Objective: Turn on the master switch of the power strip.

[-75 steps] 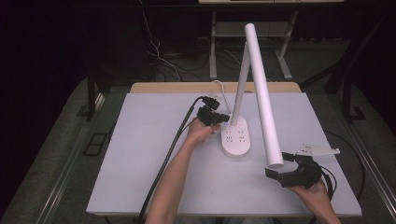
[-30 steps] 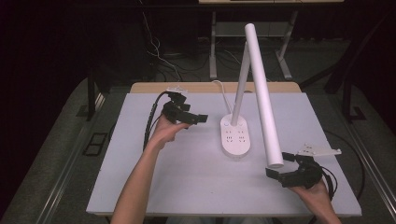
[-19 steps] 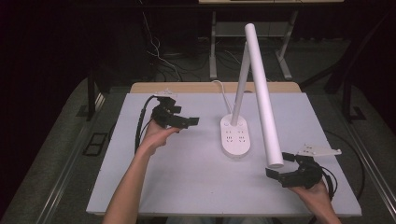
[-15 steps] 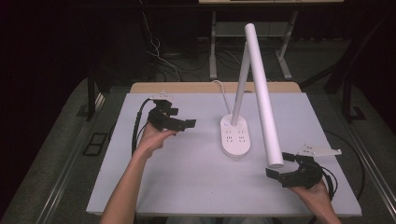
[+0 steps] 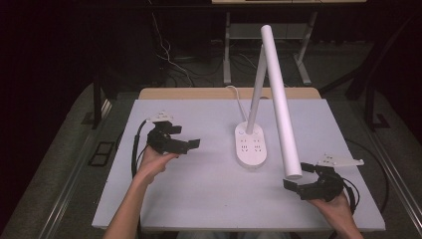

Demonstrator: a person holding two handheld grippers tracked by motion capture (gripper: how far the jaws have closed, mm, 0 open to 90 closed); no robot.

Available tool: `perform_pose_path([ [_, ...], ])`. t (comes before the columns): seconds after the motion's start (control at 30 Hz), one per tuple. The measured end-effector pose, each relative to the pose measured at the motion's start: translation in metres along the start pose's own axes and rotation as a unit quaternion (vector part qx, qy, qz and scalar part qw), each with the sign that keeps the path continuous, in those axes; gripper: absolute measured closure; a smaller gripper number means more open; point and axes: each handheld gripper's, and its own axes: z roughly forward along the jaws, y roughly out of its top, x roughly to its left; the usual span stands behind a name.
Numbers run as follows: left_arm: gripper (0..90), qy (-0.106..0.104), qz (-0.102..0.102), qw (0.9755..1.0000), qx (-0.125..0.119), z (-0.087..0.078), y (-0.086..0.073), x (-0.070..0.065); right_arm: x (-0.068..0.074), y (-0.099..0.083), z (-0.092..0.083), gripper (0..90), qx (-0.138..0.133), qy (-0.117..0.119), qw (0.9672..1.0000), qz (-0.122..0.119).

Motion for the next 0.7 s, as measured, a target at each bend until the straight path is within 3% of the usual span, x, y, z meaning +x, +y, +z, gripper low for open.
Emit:
perform_pose_path([
  [0.17,0.0,0.006,0.006,1.0000,0.003,-0.006,-0.012,-0.006,0.000,0.000,0.000,0.2,0.000,0.000,1.0000,0.000],
  [0.7,0.0,0.006,-0.013,0.9999,-0.005,-0.022,-0.064,-0.022,0.001,-0.001,0.000,0.2,0.002,0.002,1.0000,0.002],
])
